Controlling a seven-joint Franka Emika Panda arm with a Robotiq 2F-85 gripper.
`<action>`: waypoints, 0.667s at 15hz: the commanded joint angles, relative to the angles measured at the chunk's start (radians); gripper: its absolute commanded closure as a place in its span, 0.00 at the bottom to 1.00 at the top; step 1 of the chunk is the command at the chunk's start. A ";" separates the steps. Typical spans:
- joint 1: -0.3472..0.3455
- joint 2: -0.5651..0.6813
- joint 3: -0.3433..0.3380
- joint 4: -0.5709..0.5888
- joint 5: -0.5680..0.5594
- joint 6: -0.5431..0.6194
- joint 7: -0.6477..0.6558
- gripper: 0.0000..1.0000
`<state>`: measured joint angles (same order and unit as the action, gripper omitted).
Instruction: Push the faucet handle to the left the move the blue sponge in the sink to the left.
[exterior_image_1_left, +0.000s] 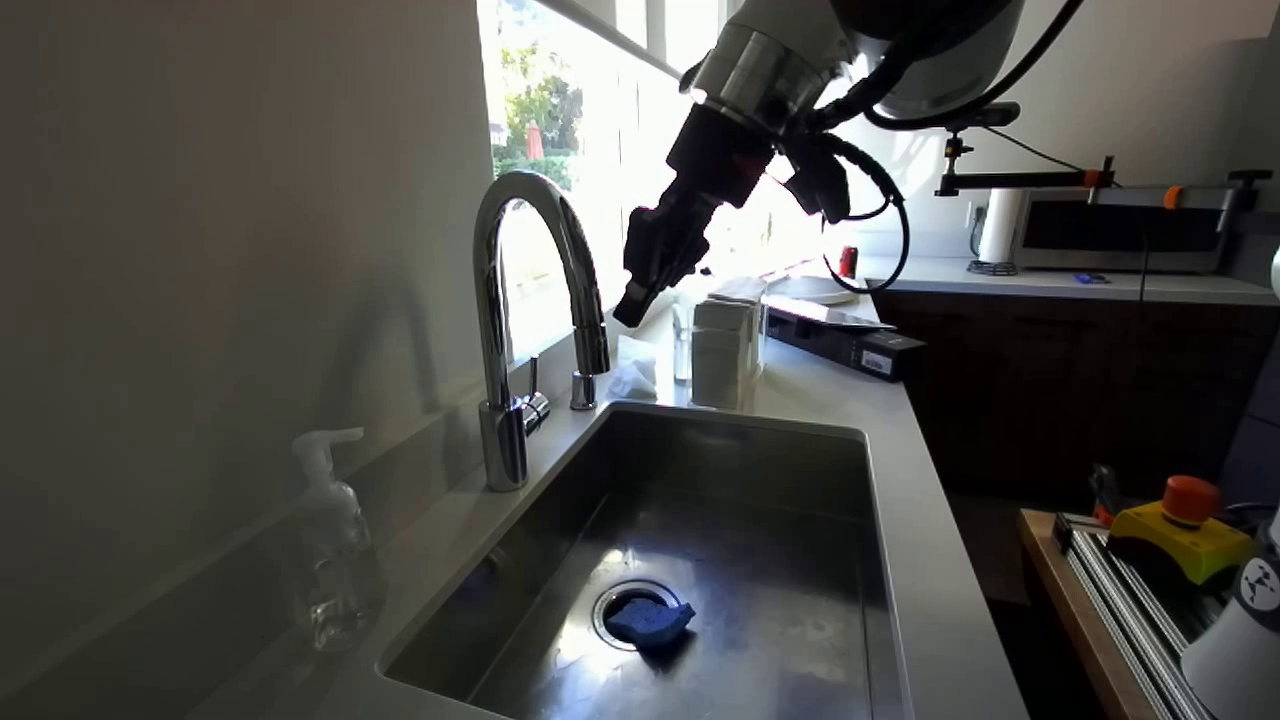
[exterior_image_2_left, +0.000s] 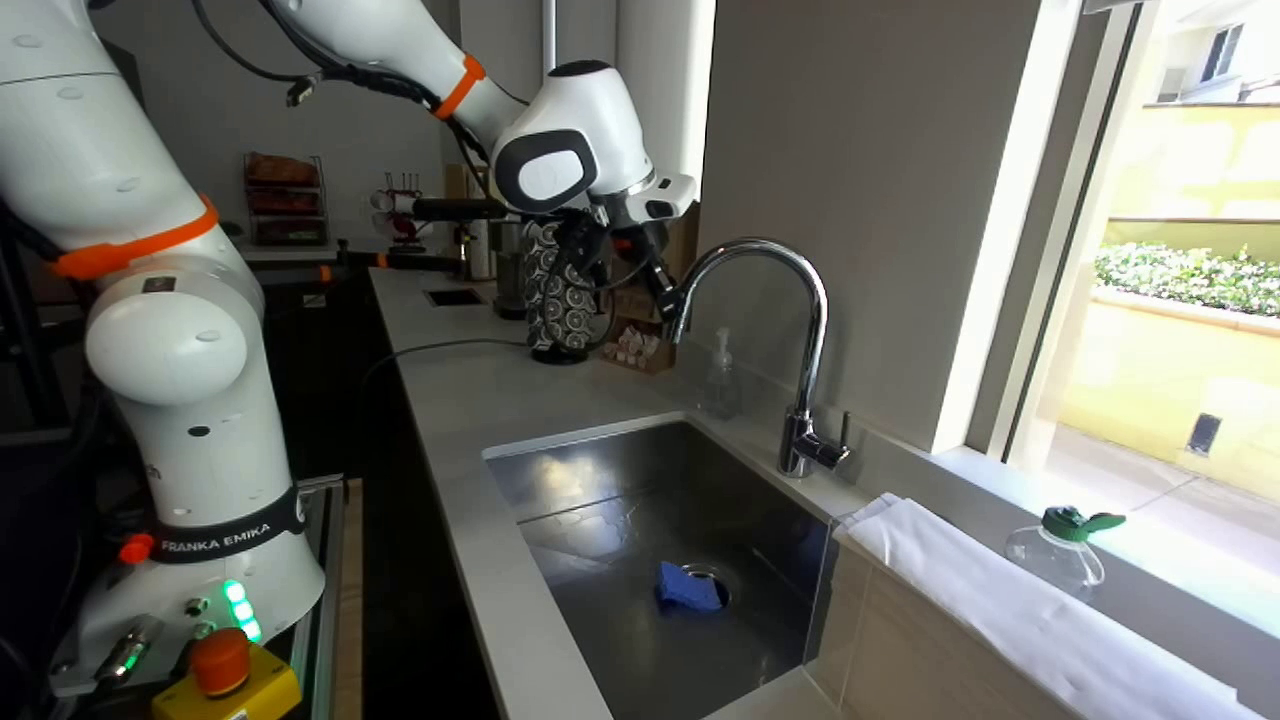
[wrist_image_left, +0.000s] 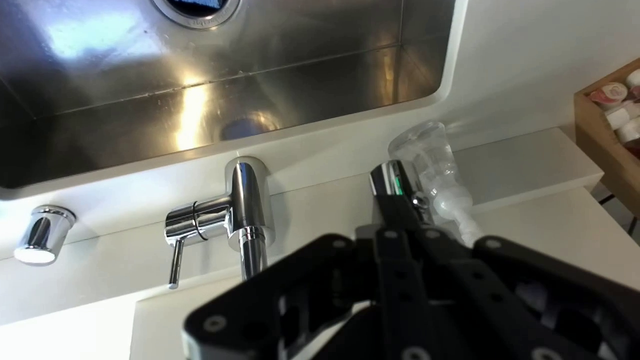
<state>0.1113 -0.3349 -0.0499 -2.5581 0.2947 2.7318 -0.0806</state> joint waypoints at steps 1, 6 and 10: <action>0.035 0.035 -0.011 0.015 0.046 0.047 -0.016 1.00; 0.054 0.058 -0.018 0.029 0.077 0.068 -0.028 1.00; 0.066 0.071 -0.020 0.044 0.108 0.068 -0.041 1.00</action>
<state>0.1530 -0.2993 -0.0580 -2.5361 0.3622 2.7668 -0.0938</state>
